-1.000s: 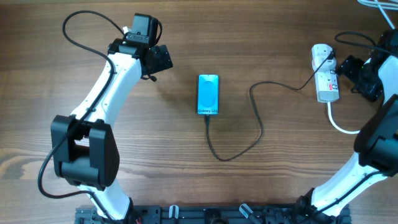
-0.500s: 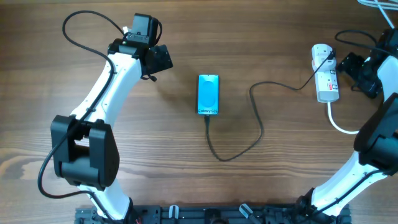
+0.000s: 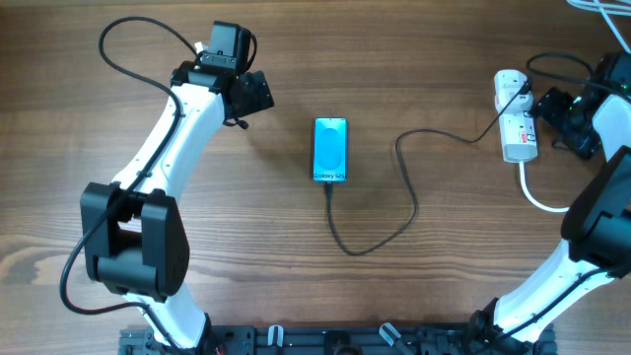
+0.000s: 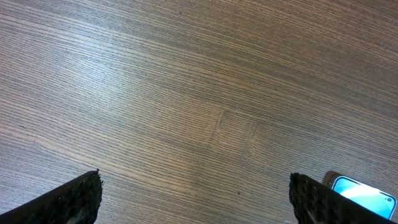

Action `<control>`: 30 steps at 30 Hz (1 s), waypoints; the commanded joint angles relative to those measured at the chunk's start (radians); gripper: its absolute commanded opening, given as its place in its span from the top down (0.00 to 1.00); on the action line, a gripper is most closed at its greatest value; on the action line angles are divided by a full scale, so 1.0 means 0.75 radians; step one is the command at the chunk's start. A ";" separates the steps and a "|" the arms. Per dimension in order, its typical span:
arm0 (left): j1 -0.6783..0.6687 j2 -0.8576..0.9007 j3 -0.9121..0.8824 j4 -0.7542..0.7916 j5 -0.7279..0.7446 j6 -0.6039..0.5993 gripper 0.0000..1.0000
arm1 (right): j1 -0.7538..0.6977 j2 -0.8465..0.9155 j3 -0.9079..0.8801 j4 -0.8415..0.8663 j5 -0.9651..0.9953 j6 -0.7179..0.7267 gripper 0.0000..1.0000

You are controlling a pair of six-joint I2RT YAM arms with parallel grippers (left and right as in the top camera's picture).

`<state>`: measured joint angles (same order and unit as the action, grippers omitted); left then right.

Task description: Plug charger to phone and switch on socket

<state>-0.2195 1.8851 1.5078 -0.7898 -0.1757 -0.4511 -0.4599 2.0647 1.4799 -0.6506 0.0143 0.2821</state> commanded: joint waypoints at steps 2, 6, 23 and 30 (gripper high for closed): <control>-0.001 -0.005 -0.006 -0.001 -0.026 -0.013 0.00 | -0.005 0.035 -0.052 0.053 -0.087 -0.017 0.00; -0.001 -0.005 -0.006 -0.001 -0.026 -0.013 0.00 | -0.005 0.035 -0.072 0.112 -0.116 -0.017 0.00; -0.001 -0.005 -0.006 -0.001 -0.026 -0.013 0.00 | -0.005 0.035 -0.092 0.123 -0.091 -0.026 0.00; -0.001 -0.005 -0.006 -0.001 -0.026 -0.013 0.00 | -0.005 0.035 -0.092 0.114 -0.134 -0.028 0.00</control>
<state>-0.2195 1.8851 1.5078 -0.7902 -0.1757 -0.4511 -0.4648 2.0659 1.4216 -0.5579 -0.0490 0.2817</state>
